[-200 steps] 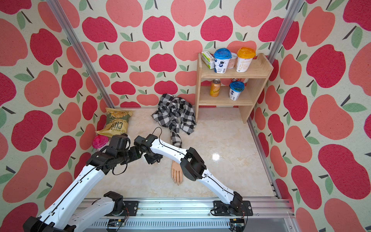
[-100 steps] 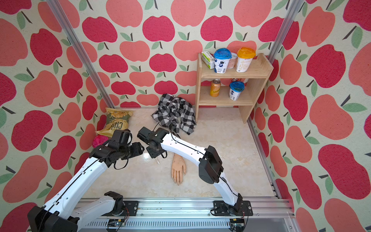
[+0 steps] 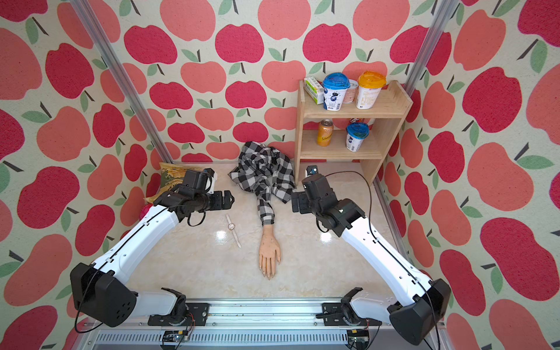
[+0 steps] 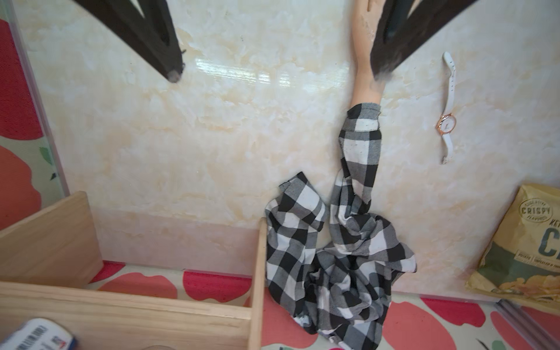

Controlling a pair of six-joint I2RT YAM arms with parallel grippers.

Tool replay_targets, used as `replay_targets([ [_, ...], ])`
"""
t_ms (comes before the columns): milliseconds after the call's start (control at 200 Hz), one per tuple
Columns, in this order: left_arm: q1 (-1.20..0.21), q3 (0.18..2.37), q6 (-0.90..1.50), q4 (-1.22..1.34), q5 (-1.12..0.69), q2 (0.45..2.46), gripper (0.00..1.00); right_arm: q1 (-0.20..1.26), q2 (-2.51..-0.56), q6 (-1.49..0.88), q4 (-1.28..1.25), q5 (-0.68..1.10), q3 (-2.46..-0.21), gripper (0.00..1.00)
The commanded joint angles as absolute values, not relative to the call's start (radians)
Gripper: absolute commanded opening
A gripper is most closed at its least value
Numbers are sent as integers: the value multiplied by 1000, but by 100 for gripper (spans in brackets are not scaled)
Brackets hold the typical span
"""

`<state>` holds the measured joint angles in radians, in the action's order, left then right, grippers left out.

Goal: Take off the watch
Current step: Reset both arms

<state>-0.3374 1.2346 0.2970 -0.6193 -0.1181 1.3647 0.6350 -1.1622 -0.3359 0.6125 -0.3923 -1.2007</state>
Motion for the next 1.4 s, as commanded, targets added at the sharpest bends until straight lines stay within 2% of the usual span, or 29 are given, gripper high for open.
replay_targets([
  [0, -305, 1192, 194, -457, -165, 1373, 97, 510, -1018, -271, 323, -371, -979, 100],
  [85, -282, 1075, 135, -304, -178, 1352, 97, 356, -899, -236, 139, -281, -760, 100],
  [220, -195, 896, 94, -149, -177, 1356, 97, 133, -781, -231, 81, -162, -601, 100],
  [295, -138, 836, 90, -109, -167, 1374, 97, 66, -742, -220, -51, -139, -477, 100],
  [370, -117, 784, 49, -61, -155, 1372, 97, 24, -789, -207, -128, -110, -415, 100],
  [475, -101, 708, -5, 45, -118, 1352, 98, 18, -903, -165, -307, -141, -348, 100],
  [590, -67, 633, -52, 223, -178, 1337, 97, 15, -1050, -138, -499, -126, -322, 100],
  [690, -39, 644, -92, 219, -197, 1399, 97, 14, -1185, -114, -602, -105, -340, 100],
  [775, -6, 575, -67, 372, -255, 1439, 97, 13, -1283, -99, -657, -87, -360, 100],
  [825, -8, 565, -58, 439, -236, 1480, 97, 12, -1329, -93, -706, -84, -357, 100],
  [860, -20, 597, -63, 387, -206, 1498, 97, 12, -1361, -92, -744, -79, -355, 100],
  [960, -39, 582, -126, 439, -219, 1501, 97, 8, -1412, -94, -763, -34, -384, 100],
  [1100, 4, 550, -105, 591, -199, 1559, 97, 7, -1515, -79, -829, 41, -405, 100],
  [1135, 1, 554, -104, 556, -187, 1549, 97, 8, -1507, -80, -827, 44, -398, 100],
  [1200, -12, 510, -117, 632, -175, 1537, 97, 8, -1538, -79, -967, 50, -343, 100],
  [1246, -14, 430, -134, 767, -216, 1544, 97, 8, -1562, -81, -1057, 54, -308, 100],
  [1301, -30, 347, -154, 982, -197, 1582, 97, 5, -1531, -85, -975, 38, -321, 100],
  [1361, -41, 389, -150, 841, -175, 1548, 97, 5, -1554, -82, -1021, 51, -320, 100],
  [1396, -18, 407, -132, 850, -198, 1575, 97, 3, -1545, -78, -971, 59, -335, 100],
])
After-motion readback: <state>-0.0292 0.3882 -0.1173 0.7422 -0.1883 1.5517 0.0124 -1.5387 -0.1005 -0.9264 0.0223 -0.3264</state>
